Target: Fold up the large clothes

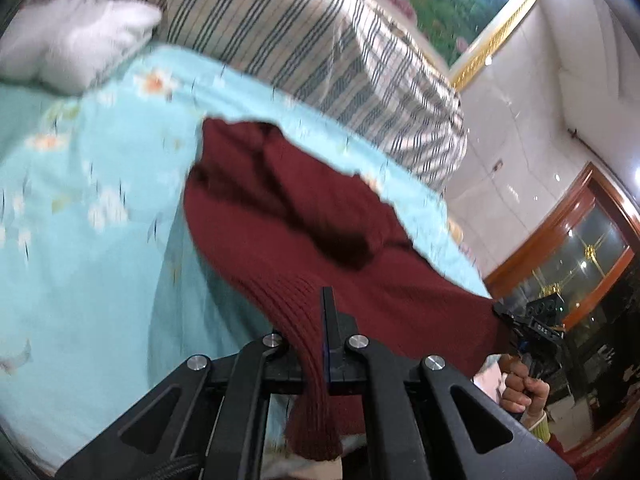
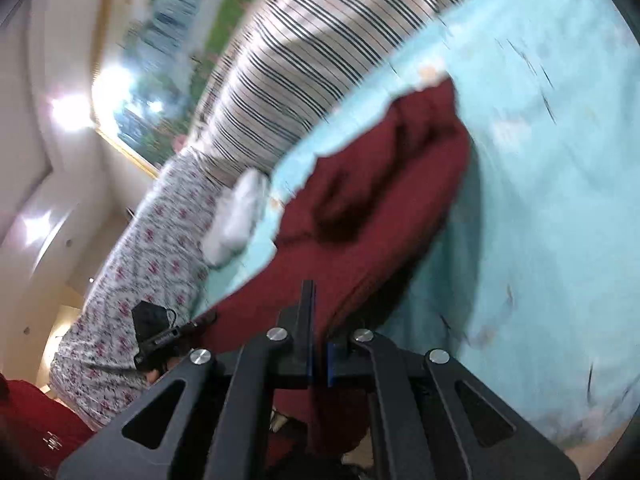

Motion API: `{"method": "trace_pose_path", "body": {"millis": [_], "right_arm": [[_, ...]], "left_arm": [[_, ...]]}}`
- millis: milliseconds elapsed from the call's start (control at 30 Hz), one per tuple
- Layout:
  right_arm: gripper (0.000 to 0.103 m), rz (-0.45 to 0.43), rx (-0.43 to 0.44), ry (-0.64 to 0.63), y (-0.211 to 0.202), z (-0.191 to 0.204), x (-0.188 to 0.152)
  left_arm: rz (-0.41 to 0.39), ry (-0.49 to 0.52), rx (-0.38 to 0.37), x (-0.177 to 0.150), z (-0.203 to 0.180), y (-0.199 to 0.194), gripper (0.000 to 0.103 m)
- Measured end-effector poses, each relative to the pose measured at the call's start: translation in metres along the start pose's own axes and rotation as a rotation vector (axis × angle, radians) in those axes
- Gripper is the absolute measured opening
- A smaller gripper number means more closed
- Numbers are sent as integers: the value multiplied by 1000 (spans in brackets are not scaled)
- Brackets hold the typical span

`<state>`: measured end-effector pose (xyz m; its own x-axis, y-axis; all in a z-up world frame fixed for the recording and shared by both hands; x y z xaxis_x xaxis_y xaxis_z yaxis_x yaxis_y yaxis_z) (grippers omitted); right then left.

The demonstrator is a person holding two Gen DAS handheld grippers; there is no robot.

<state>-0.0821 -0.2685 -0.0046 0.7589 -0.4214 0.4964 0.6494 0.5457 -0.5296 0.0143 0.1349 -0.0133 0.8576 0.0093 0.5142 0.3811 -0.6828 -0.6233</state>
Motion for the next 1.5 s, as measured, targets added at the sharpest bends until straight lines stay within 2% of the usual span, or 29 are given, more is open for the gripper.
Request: {"method": "trace_pose_path", "body": {"millis": [167, 333, 433, 533, 667, 767, 833, 900, 967, 1100, 1167, 1200, 1267, 1300, 1367, 1433, 1500], "right_arm": [[5, -56, 15, -47, -2, 20, 45], [5, -75, 6, -64, 10, 16, 105], [5, -88, -17, -42, 22, 4, 147], [5, -81, -67, 1, 46, -18, 193], [5, -37, -164, 126, 96, -82, 246], [5, 16, -219, 231, 131, -128, 265], [5, 57, -244, 276, 150, -151, 267], [5, 79, -236, 303, 159, -164, 264], [5, 65, -206, 302, 155, -167, 260], [10, 64, -186, 308, 140, -162, 258], [14, 14, -213, 276, 118, -147, 252], [18, -6, -224, 262, 112, -140, 249], [18, -23, -217, 191, 104, -115, 239], [18, 6, -193, 135, 109, -100, 232], [18, 147, -178, 19, 139, -73, 219], [18, 273, -207, -83, 173, -55, 209], [18, 348, -291, -157, 200, -47, 206]], "left_arm": [[-81, -21, -29, 54, -2, -11, 2], [-120, -38, -15, 124, -3, 4, 2], [-126, -43, 18, 167, -4, 31, 2], [-112, -93, 64, 209, 11, 70, 2], [-60, -183, 162, 254, 53, 143, 2], [7, -236, 224, 263, 89, 191, 2], [38, -258, 237, 262, 108, 210, 3], [56, -270, 230, 256, 124, 223, 3], [46, -251, 214, 253, 128, 223, 4], [52, -213, 199, 241, 112, 198, 8], [60, -177, 162, 224, 91, 179, 17], [71, -164, 145, 219, 82, 177, 18], [110, -114, 85, 200, 58, 180, 23], [152, -82, 62, 191, 45, 189, 23], [221, -16, 44, 180, 25, 210, 23], [250, 35, 96, 178, 16, 228, 23], [242, 25, 141, 188, 26, 238, 23]]}}
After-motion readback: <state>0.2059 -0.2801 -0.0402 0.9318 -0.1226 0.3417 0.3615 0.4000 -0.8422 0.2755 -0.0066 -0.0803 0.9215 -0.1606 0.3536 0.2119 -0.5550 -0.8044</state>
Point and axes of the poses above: each gripper's, at about its wrist camera, not at the fingertips, and y roughly the way its jaws point, z to its left, x to its top, the point moved 1 cm from there along y, roughly the way its jaws point, and after that the axes turned 14 degrees about z, right-handed, at the moved point
